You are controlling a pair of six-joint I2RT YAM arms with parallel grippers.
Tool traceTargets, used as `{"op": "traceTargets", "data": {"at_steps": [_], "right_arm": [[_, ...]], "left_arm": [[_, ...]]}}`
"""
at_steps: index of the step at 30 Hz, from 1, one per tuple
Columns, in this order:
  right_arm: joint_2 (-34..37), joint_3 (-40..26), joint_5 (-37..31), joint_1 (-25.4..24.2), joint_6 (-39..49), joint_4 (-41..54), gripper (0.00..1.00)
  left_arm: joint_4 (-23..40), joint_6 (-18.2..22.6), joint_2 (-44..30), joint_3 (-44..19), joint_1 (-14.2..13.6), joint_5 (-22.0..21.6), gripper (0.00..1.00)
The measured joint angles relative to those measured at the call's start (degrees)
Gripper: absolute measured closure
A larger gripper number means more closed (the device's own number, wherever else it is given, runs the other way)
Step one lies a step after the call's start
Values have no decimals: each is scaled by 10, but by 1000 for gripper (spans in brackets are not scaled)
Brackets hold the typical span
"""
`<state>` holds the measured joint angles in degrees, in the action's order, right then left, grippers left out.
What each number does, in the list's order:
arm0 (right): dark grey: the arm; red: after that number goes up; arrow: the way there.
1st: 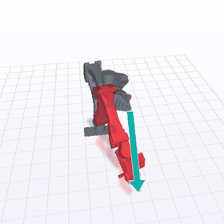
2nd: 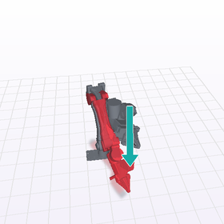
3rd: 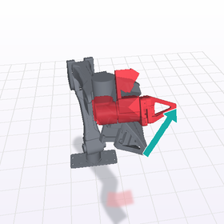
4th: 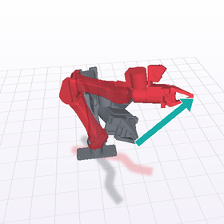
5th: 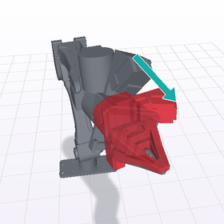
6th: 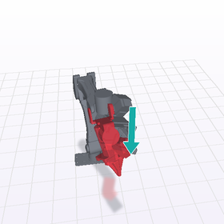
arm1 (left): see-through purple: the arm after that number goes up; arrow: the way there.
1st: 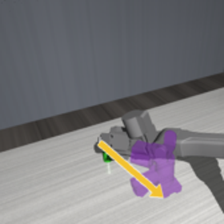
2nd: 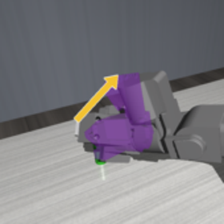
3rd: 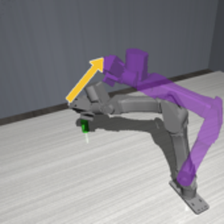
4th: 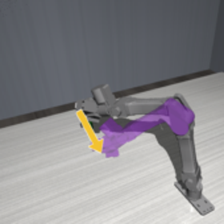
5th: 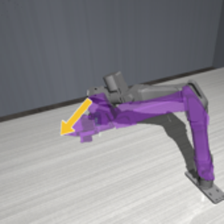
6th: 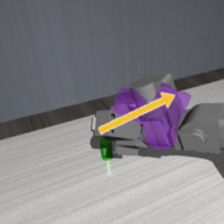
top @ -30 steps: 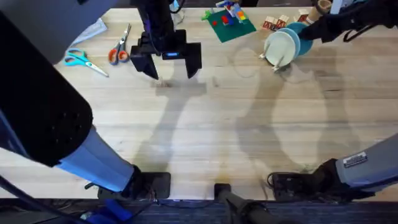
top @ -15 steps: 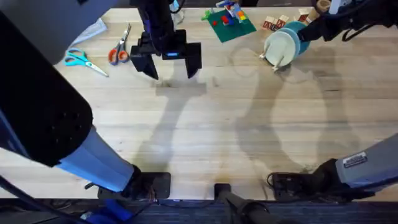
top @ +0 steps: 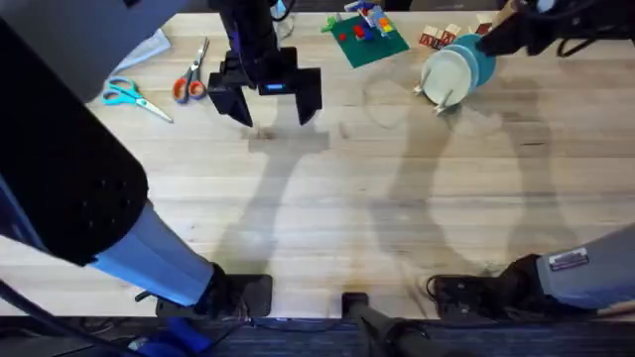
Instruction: Pick up the plates from the table one by one and place each into a slot on the dish rack.
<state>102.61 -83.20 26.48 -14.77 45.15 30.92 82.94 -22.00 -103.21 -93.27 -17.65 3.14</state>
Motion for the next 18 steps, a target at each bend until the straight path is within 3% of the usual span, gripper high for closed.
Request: {"op": "traceTargets", "data": {"at_steps": [4,7,10,11,18], "right_arm": [[-58,0,2,-10,0,20,612],[-103,0,2,-15,-2,47,537],[-142,0,0,-15,-2,75,131],[-155,0,-4,-15,0,88,38],[-247,0,-25,-15,-2,210,6]], "left_arm": [[0,0,0,0,0,0,88],[0,0,0,0,0,0,88],[0,0,0,0,0,0,88],[0,0,0,0,0,0,88],[0,0,0,0,0,0,88]]}}
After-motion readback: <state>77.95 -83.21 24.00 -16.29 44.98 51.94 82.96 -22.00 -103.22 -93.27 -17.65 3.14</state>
